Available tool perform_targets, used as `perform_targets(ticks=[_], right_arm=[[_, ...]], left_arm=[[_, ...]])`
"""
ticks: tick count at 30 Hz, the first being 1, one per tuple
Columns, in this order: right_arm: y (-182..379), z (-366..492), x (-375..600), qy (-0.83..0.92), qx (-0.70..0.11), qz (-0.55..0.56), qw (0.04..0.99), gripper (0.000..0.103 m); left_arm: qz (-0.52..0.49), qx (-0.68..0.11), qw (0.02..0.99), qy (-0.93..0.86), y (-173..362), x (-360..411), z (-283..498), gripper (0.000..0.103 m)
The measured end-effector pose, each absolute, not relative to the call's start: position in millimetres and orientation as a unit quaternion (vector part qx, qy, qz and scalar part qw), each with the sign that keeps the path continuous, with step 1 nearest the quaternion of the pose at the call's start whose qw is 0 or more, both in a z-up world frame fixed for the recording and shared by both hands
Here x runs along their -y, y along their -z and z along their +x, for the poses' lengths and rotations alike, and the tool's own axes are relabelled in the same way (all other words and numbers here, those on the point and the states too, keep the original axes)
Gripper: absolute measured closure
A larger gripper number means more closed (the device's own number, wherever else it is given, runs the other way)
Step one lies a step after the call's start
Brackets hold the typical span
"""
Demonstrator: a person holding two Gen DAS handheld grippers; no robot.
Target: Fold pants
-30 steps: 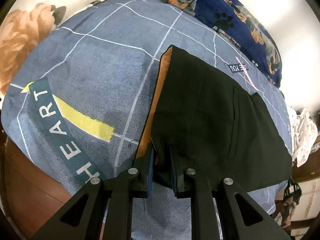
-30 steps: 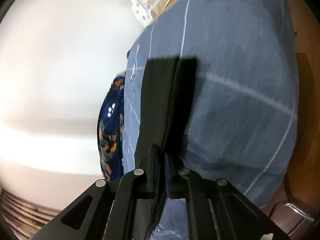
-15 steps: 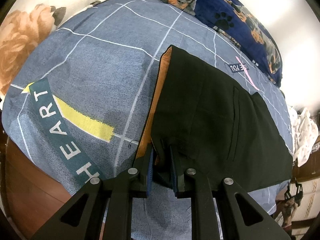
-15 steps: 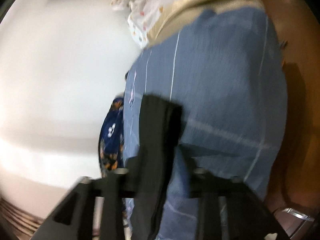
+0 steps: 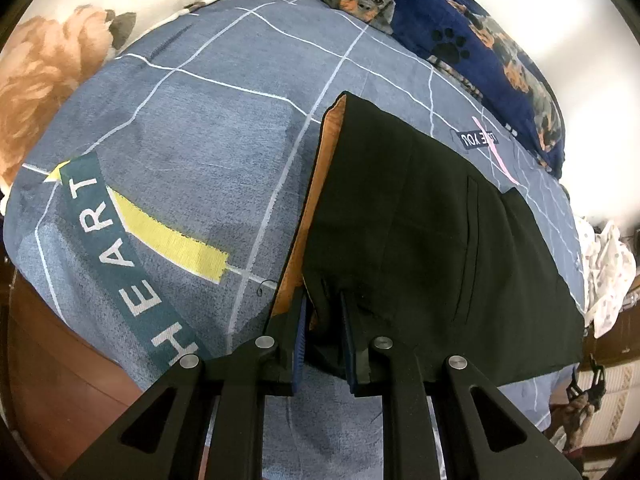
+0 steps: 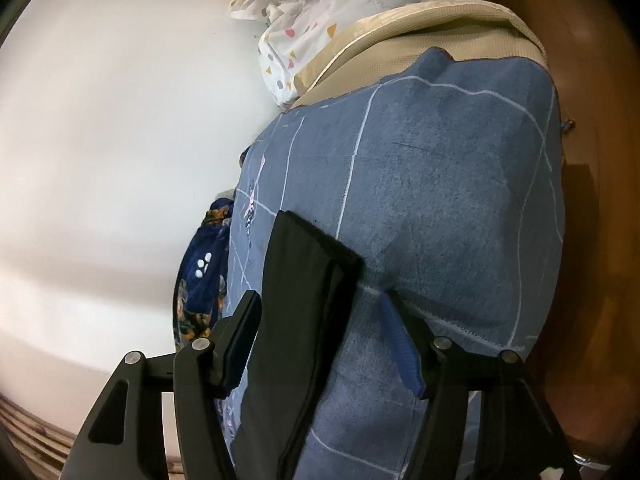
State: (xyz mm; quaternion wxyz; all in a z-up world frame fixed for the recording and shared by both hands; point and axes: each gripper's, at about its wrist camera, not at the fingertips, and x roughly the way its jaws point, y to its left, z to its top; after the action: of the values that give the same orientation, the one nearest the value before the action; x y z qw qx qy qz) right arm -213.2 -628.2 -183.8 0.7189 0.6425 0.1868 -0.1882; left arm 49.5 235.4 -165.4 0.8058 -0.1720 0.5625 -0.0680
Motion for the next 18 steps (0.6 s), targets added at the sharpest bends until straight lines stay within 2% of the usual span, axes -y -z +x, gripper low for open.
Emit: perform_targets(ticks=[3,5,7,11,18], right_arm=[[177,-221,624,0.252,-0.195,0.630,0.708,0.046],[168,-229,609,0.227,-0.161,0.651,0.707,0.050],[157,-203,575,0.113,-0.199,0.666,0.710,0.065],[155,-129,475,-0.087,-0.331,0.675,0.653,0.066],[188,-57,380,-0.130,-0.467,0.635,0.602,0.066]], left_arm=[[-0.173,-0.562,0.806,0.066,166,-236,49,0.086],[-0.174,-0.560,0.807,0.064,166,-235,48,0.085],[-0.175,-0.559,0.808,0.062,167,-234,48,0.085],[-0.178,-0.557,0.809,0.063,167,-234,48,0.084],[-0.194,-0.549,0.810,0.067,168,-239,46,0.084]])
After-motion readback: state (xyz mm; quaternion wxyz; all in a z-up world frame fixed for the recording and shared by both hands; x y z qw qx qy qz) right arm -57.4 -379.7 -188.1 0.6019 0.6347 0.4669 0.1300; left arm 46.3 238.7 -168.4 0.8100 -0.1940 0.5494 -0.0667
